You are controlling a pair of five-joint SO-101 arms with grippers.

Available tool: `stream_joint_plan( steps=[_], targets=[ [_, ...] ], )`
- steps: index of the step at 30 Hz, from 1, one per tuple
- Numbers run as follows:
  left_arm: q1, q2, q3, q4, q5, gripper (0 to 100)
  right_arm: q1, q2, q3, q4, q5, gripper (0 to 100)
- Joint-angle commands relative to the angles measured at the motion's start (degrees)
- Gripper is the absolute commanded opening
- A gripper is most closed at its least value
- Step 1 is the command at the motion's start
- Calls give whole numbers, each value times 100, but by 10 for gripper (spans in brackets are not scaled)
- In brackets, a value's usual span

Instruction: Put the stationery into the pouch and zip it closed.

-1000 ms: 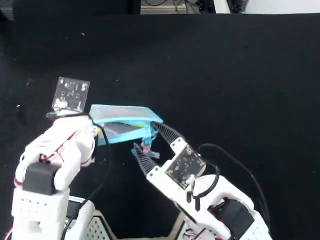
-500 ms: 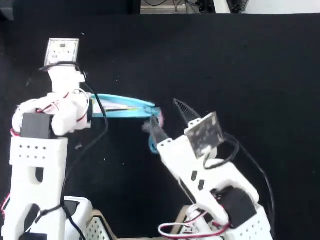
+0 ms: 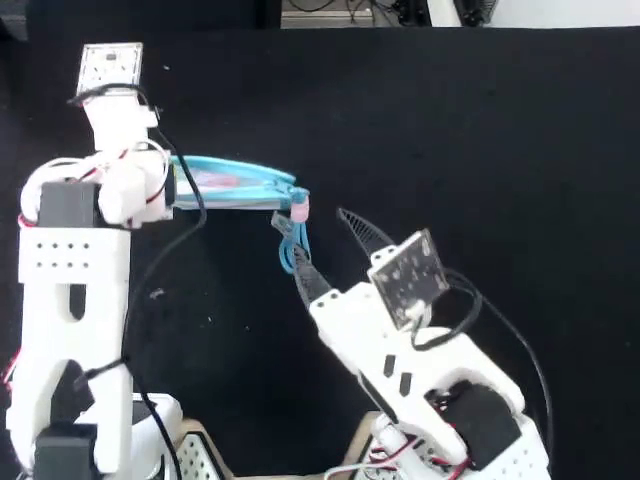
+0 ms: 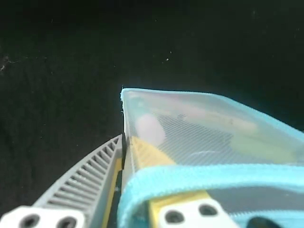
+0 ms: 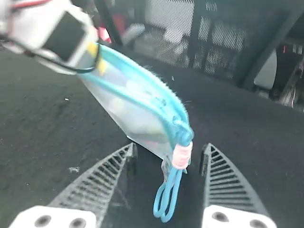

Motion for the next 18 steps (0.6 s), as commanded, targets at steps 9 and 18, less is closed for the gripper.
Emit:
stream_joint_plan(
  steps=[9,18],
  targets=[
    [-101,492,-382,-97,668,30,-44,-251,1631,-1644,-44,230],
    [-84,484,-347,167,580,30,730,-198,1648,-1662,0,326]
  ],
)
